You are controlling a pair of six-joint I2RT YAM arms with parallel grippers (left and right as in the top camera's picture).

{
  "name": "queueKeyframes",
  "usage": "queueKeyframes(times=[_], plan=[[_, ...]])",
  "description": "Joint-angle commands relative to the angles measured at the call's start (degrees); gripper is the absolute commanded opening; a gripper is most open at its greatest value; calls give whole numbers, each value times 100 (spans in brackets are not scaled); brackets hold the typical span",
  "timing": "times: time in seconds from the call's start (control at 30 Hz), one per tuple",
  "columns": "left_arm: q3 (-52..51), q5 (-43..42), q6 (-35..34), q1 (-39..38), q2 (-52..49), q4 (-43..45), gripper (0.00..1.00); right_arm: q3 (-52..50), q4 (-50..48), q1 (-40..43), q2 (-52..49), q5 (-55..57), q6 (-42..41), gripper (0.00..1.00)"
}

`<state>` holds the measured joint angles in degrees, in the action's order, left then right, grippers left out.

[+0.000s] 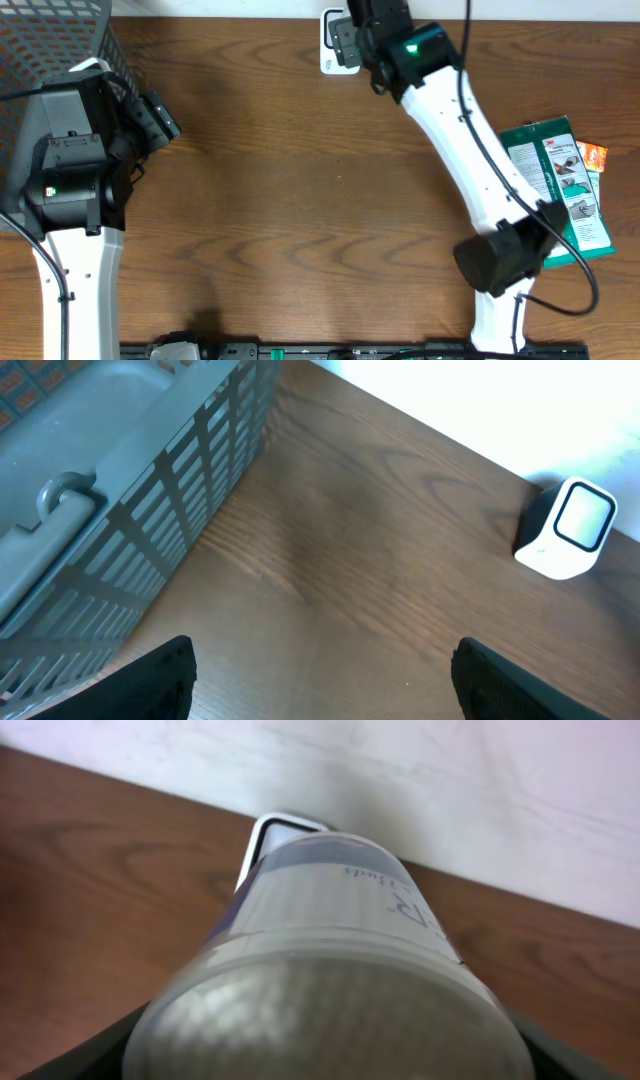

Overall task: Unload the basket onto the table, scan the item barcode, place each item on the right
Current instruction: 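Lift the tub with the right gripper up to the scanner, then hold the tub in front of the scanner with the right gripper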

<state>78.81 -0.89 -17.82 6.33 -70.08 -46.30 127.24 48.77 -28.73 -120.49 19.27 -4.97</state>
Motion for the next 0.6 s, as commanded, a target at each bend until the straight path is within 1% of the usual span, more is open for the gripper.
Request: queueKeyframes(times=[0.0,0.17,0.33,0.43,0.57], plan=[[37,50,-7,24,-11,-17,83,87,-304,-101,-269,457,284,1],[37,50,-7,24,-11,-17,83,87,-949,-190,-651,664,802,1],[37,50,-7,24,-11,-17,83,87,-1665,-273,-1029,1268,1375,1],[37,50,-7,24,-11,-17,83,87,-2055,-304,-1272,1416,1694,1],[37,50,-7,24,-11,-17,83,87,-2424,-304,-1530,1679,1751,1]])
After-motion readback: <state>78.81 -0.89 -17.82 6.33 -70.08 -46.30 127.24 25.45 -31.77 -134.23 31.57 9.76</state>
